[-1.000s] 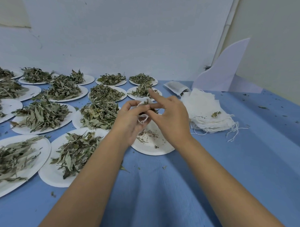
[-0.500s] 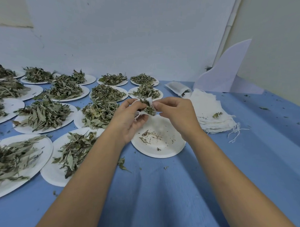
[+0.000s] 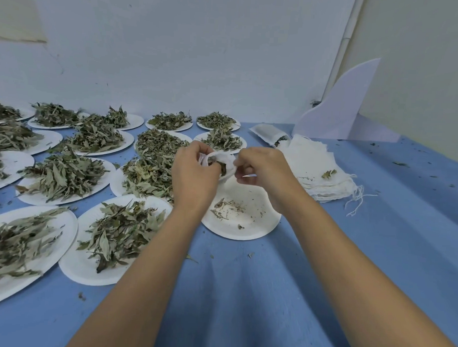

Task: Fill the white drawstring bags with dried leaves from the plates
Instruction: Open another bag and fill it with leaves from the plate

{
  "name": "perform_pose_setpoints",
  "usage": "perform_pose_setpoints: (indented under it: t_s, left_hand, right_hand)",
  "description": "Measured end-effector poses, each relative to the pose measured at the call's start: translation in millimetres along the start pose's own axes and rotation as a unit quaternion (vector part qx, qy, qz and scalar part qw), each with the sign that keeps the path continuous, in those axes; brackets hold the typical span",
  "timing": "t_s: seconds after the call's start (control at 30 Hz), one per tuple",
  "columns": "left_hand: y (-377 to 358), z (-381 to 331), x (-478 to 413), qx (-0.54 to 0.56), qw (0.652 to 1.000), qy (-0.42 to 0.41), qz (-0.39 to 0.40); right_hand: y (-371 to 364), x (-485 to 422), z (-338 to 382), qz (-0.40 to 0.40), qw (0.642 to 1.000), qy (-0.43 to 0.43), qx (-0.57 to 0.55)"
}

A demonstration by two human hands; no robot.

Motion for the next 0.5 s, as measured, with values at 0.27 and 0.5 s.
perform_pose_setpoints:
  t_s: [0.27,0.5]
  left_hand:
    - [-1.3,0.4,-1.0,0.132,0.982,0.097,0.091]
    - [-0.6,-2.0,1.8,0.092,0.994,0.05,0.039]
  right_hand:
    - [5.9,-4.2,-8.3,-0.05,0.997,0.036,0.042]
    - [1.6,-2.7,-3.1,-0.033,0.991,0.1,0.087]
Point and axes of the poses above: each hand's wrist, its own x-axis away from the middle knuckle, its own y-axis out of the back of the hand, z = x × y, the point moved 3 cm from there along -x, towards the middle knuckle, and after that the axes turned 12 degrees about -x, right-handed, at the moved point
